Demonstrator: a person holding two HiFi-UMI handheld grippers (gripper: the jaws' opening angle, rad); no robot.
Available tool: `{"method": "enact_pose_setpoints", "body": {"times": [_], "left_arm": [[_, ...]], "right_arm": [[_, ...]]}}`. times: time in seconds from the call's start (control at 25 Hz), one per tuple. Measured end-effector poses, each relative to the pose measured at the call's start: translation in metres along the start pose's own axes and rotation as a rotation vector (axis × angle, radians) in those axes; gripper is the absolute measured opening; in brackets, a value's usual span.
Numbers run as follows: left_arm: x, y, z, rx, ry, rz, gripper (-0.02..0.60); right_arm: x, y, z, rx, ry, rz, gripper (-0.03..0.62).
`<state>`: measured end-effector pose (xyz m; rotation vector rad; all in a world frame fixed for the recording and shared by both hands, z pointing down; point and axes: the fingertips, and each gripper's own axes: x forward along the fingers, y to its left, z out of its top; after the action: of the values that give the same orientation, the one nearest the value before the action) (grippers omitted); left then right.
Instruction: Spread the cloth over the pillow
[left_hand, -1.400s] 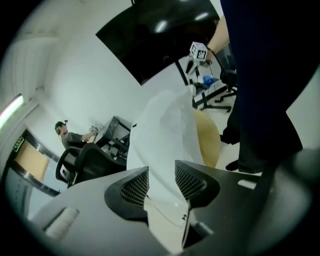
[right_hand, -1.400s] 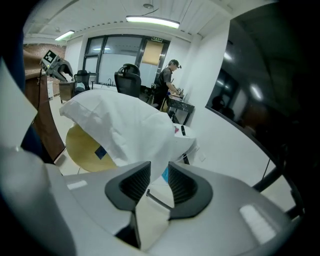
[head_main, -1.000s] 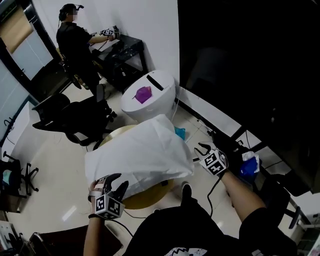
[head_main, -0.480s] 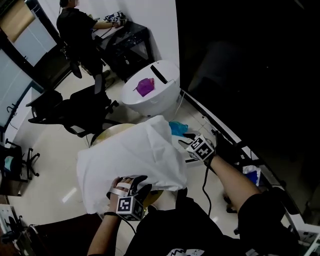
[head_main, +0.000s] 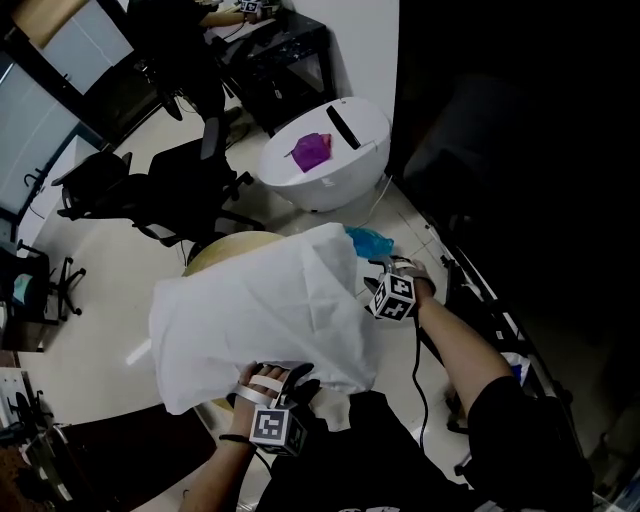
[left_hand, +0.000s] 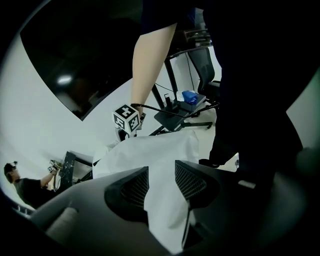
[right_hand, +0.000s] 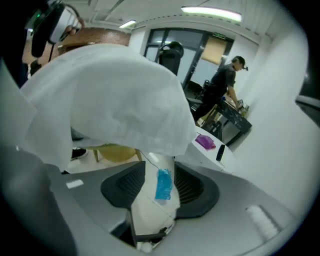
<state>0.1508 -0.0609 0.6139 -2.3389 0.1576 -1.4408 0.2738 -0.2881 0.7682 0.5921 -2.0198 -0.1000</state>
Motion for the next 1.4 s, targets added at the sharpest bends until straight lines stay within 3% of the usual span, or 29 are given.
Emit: {"method": "enact_pose_setpoints", "body": {"times": [0.12,0.24,0.44,0.52,0.64,0.88,1.16,1.4], "left_arm": [[0.005,-0.001,-0.007,-0.034,0.017,-0.006,0.154],[0.008,0.001,-0.01,-0.058,0.02,-0.009,0.154],[0.018,0.0,-0.005,-0.065,0.013,-0.024,0.153],[0.022,-0.001,-0.003,-0.067,0.014,-0.035,0.155],[0.03,-0.007,-0.007,-0.062,0.017,-0.056,0.154],[0.039,-0.016,-0.013,-0.074,0.021,-0.105,0.154],[0.048,-0.03,-0.02,-0.075,0.05,-0.163,0.155],[0.054,-0.036,-0.022,-0.111,0.053,-0.183,0.154]], "right_arm": [[0.014,0.0,0.001,-0.098,-0.018,-0.039,0.193],[0.026,-0.002,0.008,-0.135,-0.053,-0.08,0.193],[0.044,-0.001,0.011,-0.163,-0.055,-0.071,0.182],[0.046,-0.005,0.01,-0.168,-0.053,-0.086,0.14],[0.047,-0.009,0.01,-0.198,-0.051,-0.107,0.009],[0.035,-0.028,0.0,-0.217,-0.023,-0.171,0.008],[0.02,-0.083,-0.006,-0.204,-0.006,-0.288,0.008],[0.029,-0.113,-0.001,-0.267,0.01,-0.329,0.008]]}}
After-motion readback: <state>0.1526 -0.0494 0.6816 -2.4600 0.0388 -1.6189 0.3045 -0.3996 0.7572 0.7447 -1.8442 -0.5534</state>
